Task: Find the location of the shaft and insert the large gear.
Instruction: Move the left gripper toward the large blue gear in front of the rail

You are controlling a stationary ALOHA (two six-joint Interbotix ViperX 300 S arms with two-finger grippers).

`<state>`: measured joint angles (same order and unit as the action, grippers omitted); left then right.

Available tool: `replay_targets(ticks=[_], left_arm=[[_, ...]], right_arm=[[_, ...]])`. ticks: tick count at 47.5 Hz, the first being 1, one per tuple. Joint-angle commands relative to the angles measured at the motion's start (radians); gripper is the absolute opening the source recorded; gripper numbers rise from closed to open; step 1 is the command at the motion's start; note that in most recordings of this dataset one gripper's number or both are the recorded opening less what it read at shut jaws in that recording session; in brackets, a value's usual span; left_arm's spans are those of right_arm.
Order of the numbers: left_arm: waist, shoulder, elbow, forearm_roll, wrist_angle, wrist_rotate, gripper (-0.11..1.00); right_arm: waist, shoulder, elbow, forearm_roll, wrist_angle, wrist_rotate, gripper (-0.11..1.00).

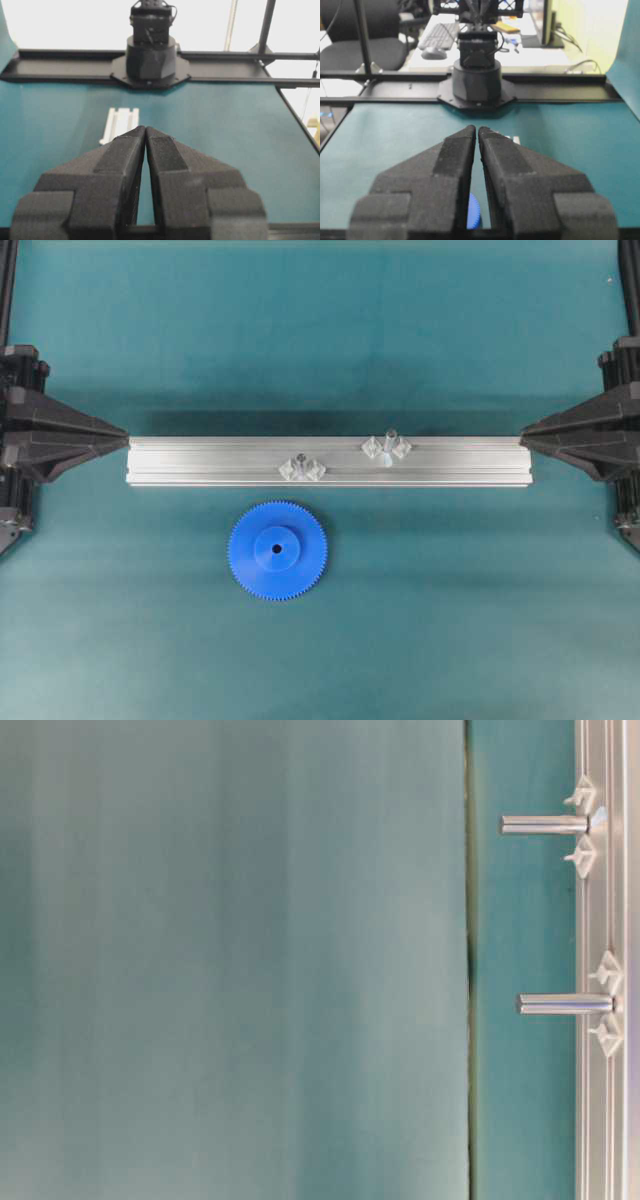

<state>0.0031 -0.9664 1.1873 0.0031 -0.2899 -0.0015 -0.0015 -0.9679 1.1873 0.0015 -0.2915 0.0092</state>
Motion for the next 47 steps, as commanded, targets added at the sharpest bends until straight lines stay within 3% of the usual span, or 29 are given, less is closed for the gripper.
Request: replay_targets(ticks=[1,4,10,15,30,47], left_arm=[[-0.008,0.015,-0.005,0.012,0.005,-0.026,0.11],[-0.008,0.015,-0.014,0.012,0.029,-0.041,0.06],[-0.008,0.015,-0.037,0.012,0.103,-0.052,0.01],[-0.006,0.015,-0.04,0.014,0.141,-0.054,0.01],[-0.02,0.04,-0.04,0.012,0.206,-0.058,0.01],[-0.058,0.153,-0.103,0.012,0.291,-0.06,0.01]], right_arm=[[-0.008,0.015,-0.002,0.006,-0.002,-0.005,0.16],[-0.011,0.017,0.009,0.029,0.017,0.005,0.19],[-0.011,0.017,0.011,0.04,0.054,0.034,0.04],[-0.011,0.021,0.006,0.04,0.086,0.046,-0.01],[-0.012,0.041,-0.003,0.04,0.199,0.052,-0.01],[-0.038,0.106,0.0,0.04,0.261,0.054,-0.01]])
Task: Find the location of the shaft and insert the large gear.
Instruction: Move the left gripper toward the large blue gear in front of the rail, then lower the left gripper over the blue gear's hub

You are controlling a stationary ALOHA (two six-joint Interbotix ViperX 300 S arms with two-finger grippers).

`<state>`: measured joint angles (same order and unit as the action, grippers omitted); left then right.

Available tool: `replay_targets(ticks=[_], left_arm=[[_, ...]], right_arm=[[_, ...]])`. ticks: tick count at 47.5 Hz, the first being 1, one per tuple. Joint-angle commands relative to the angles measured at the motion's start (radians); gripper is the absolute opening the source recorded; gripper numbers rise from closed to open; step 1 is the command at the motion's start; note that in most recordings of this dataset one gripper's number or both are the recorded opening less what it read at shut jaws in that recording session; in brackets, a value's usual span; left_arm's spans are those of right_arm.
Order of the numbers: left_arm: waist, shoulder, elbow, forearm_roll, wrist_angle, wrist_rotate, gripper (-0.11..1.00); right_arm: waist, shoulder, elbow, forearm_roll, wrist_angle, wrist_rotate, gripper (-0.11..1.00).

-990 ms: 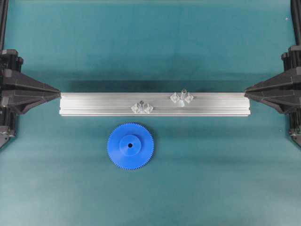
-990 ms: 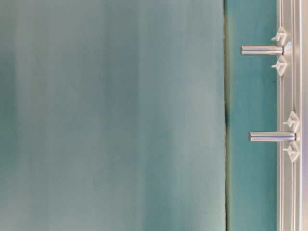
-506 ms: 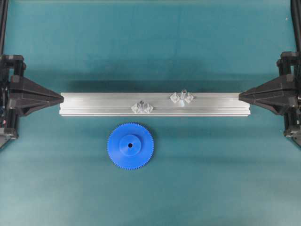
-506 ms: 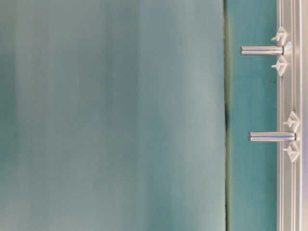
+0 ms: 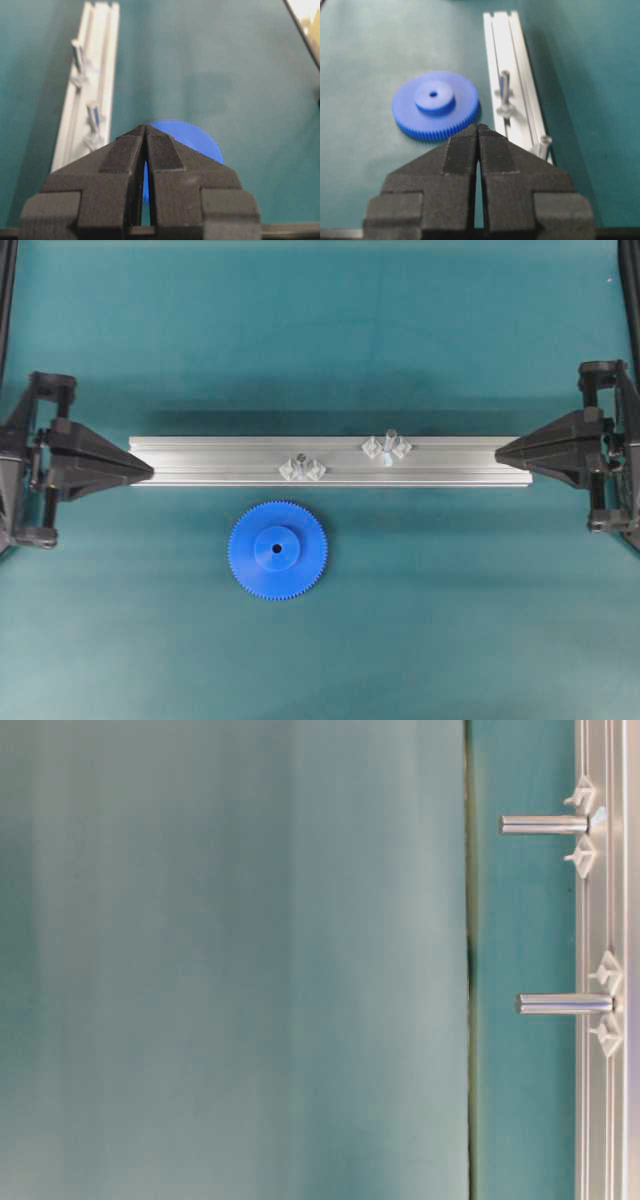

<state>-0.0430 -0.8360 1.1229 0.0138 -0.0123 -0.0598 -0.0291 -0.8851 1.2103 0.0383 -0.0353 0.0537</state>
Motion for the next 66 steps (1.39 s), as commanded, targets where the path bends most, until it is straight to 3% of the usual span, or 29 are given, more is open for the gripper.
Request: replay_targets(ticks=[1,33,51,66], left_arm=[[-0.015,0.031,-0.043,0.002,0.02,-0.002,0.01],[-0.071,0.299,-0.173,0.002,0.163,-0.002,0.01],[-0.075,0.489,-0.31,0.002,0.262,-0.002,0.01],[-0.077,0.554,-0.367,0.002,0.291,0.0,0.01]], right_arm=[[-0.012,0.029,-0.023,0.003,0.006,0.009,-0.01],[-0.023,0.112,-0.015,0.003,0.092,0.008,-0.01],[-0.023,0.135,-0.014,0.003,0.115,0.008,-0.01],[-0.034,0.143,-0.014,0.002,0.115,0.008,-0.01]])
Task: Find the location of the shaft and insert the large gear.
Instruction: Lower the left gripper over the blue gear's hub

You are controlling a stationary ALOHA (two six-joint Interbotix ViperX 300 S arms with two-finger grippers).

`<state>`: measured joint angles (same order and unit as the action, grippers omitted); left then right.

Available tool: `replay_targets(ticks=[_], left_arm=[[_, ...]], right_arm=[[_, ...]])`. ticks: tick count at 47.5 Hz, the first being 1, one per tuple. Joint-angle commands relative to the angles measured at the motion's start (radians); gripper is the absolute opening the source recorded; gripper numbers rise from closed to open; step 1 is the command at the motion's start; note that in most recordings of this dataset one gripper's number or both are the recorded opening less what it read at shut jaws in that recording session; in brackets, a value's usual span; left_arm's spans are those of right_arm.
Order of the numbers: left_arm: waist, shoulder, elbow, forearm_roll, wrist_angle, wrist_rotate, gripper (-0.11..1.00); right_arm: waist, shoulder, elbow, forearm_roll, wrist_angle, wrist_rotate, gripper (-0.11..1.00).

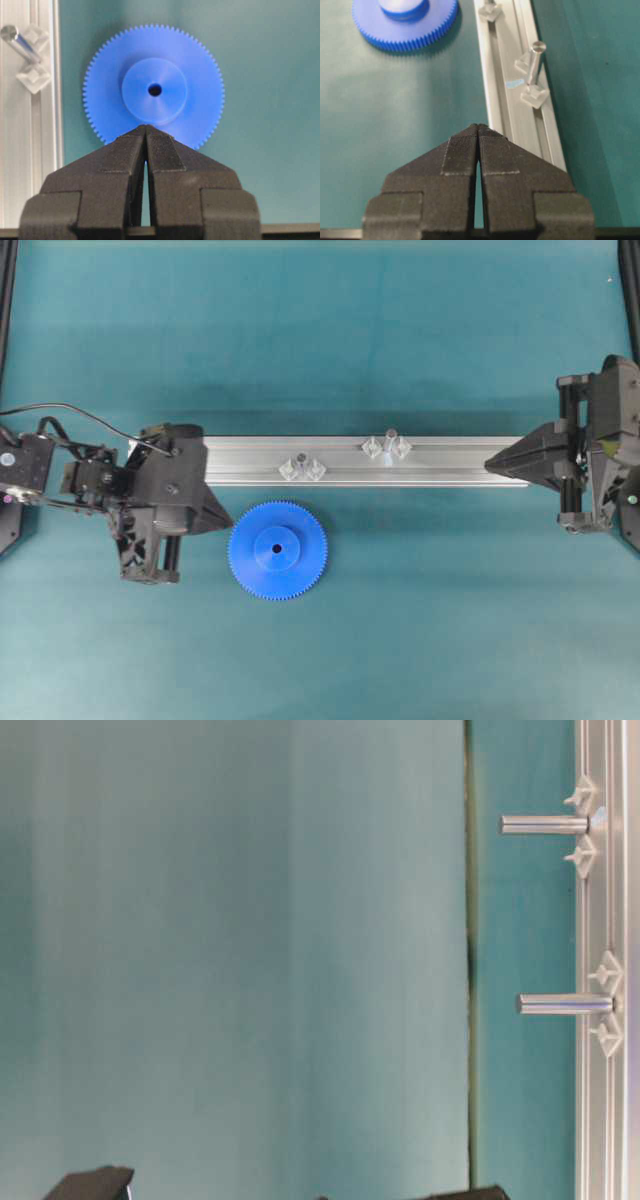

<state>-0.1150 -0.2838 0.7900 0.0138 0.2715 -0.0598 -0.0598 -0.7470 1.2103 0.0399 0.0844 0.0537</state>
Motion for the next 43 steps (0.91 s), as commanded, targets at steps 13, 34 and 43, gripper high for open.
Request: replay_targets(ticks=[13,34,43], left_arm=[[-0.005,0.058,-0.095,0.002,0.08,0.0,0.01],[-0.006,0.173,-0.207,0.003,0.16,0.0,0.01],[-0.017,0.233,-0.262,0.002,0.202,0.002,0.01]], right_arm=[[-0.005,0.008,-0.014,0.002,-0.005,0.009,-0.01],[-0.008,0.009,-0.009,0.002,-0.005,0.034,-0.01],[-0.008,0.009,-0.005,0.002,-0.005,0.038,-0.01]])
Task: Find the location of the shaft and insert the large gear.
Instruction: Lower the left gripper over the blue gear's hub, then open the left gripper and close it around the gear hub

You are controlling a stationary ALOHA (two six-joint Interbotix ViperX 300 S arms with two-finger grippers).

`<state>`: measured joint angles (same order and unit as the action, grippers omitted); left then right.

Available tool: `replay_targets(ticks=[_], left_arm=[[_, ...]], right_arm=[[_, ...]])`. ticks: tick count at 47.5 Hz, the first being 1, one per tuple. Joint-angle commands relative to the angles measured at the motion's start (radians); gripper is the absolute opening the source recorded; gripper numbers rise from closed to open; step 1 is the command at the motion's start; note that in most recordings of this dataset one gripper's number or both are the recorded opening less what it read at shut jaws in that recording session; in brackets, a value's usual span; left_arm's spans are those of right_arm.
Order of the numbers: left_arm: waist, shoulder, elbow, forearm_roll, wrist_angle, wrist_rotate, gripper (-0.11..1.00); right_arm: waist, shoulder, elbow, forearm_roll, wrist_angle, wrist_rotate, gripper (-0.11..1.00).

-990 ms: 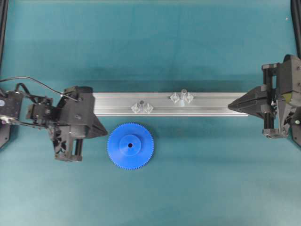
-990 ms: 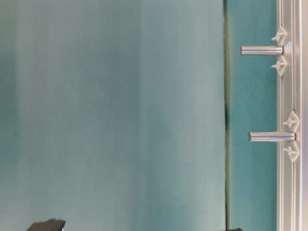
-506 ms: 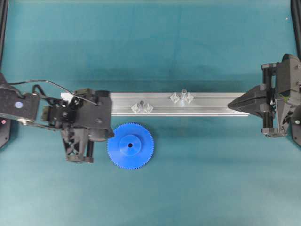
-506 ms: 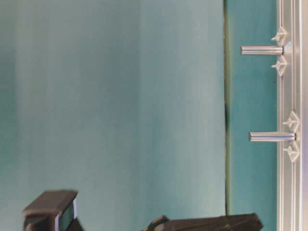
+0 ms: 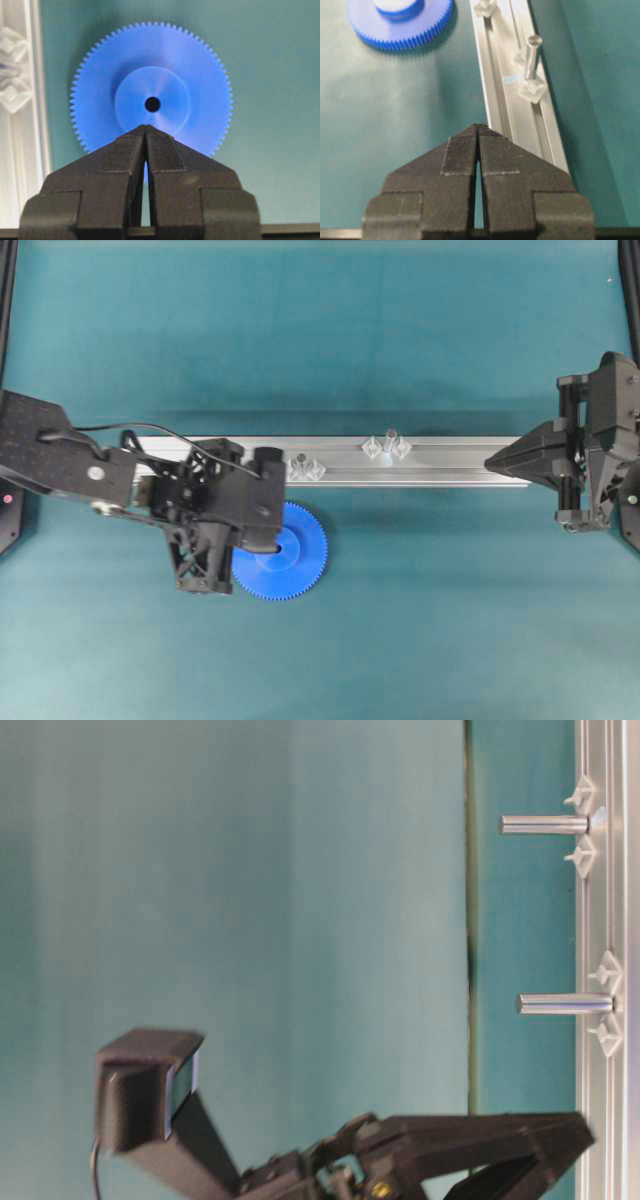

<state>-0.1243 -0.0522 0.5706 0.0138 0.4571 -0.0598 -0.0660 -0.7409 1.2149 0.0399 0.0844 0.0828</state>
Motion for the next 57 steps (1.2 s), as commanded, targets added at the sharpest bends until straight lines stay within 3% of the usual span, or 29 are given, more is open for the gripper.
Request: replay_targets(ticks=[1,18,57], left_arm=[[-0.008,0.008,-0.049,0.002,0.026,0.002,0.01],[-0.009,0.106,-0.156,0.003,0.184,0.002,0.01],[-0.021,0.195,-0.242,0.002,0.264,0.0,0.01]], right_arm=[[-0.002,0.003,-0.009,0.0,-0.005,0.009,-0.01],[-0.002,0.003,-0.008,0.0,-0.006,0.011,-0.01],[-0.002,0.003,-0.003,0.0,-0.014,0.011,-0.01]])
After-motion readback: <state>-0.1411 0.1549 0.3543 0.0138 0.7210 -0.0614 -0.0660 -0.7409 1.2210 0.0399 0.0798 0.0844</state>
